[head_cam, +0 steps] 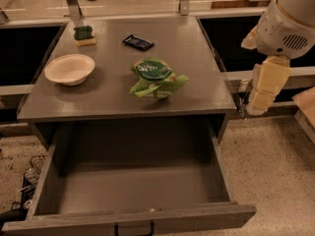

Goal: Place green rice chip bag into top drawer

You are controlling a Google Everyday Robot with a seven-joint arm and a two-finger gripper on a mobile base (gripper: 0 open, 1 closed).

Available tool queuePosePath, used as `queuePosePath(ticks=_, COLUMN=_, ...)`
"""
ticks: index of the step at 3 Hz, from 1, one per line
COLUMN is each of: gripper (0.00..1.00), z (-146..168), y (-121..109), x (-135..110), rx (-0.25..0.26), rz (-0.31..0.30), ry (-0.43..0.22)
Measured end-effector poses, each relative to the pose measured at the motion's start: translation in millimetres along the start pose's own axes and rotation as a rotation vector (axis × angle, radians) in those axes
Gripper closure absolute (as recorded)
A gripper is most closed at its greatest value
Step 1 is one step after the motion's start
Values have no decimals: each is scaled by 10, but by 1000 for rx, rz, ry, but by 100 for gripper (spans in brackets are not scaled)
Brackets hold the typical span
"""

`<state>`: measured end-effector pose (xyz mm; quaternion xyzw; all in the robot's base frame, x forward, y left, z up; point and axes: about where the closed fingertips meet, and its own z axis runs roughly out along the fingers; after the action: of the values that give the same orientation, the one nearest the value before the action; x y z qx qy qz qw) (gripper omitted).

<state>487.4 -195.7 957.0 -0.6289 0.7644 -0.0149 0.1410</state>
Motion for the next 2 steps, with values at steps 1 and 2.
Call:
queuePosePath(ticks=1, gripper=0, z=-136, y=-151, x=-257, rx=26, rz=-68, ry=-31)
queuePosePath(ticks=2, gripper=0, z=-116, y=-288, x=-581, rx=21, rz=-138, ry=-80)
